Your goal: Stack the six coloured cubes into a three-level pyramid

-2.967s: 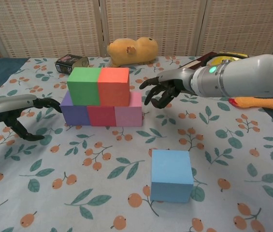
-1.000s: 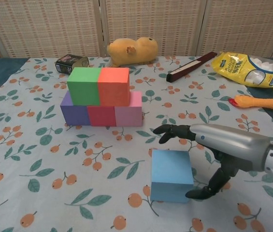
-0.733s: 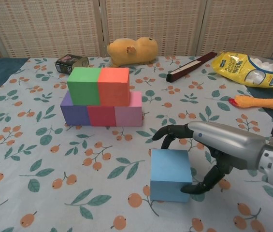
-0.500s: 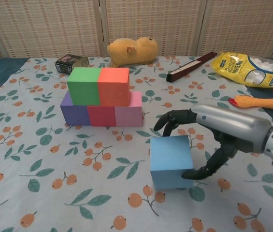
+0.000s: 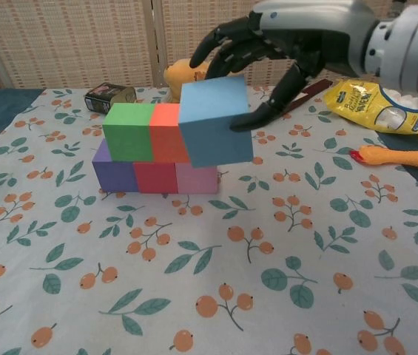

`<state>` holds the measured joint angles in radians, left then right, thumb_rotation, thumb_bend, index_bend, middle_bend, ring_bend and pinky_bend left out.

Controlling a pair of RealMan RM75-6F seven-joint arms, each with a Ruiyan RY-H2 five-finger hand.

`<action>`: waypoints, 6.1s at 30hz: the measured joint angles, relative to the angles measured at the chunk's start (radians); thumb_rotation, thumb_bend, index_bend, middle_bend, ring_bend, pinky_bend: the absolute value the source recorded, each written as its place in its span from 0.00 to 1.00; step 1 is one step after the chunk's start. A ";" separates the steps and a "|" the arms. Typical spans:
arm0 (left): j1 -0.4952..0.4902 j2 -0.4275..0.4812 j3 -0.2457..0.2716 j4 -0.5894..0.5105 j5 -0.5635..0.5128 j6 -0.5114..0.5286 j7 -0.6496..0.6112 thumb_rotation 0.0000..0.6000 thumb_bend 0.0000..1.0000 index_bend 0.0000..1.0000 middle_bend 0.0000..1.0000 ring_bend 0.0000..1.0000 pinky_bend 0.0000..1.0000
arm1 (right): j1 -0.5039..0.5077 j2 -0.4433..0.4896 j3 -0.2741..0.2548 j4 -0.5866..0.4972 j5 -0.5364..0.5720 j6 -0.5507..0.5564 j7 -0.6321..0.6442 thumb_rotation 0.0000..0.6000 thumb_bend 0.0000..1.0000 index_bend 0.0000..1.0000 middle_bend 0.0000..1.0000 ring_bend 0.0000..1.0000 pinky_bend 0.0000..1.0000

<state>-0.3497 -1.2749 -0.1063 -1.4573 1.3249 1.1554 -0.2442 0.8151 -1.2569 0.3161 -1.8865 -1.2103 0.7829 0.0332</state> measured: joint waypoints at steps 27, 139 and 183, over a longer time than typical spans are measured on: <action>0.020 -0.012 0.013 0.001 0.035 0.022 -0.057 1.00 0.32 0.14 0.00 0.00 0.03 | 0.375 -0.272 0.142 0.491 0.390 -0.180 0.097 1.00 0.07 0.20 0.30 0.17 0.12; 0.014 -0.011 0.017 0.022 0.060 -0.004 -0.139 1.00 0.31 0.12 0.00 0.00 0.03 | 0.347 -0.413 0.092 0.692 0.110 -0.133 0.276 1.00 0.17 0.31 0.32 0.12 0.01; 0.005 -0.010 0.024 0.030 0.067 -0.018 -0.175 1.00 0.32 0.12 0.00 0.00 0.03 | 0.347 -0.410 0.089 0.687 0.131 -0.154 0.253 1.00 0.04 0.00 0.18 0.01 0.00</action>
<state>-0.3443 -1.2848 -0.0821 -1.4268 1.3921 1.1377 -0.4195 1.1620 -1.6672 0.4056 -1.1996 -1.0796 0.6287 0.2859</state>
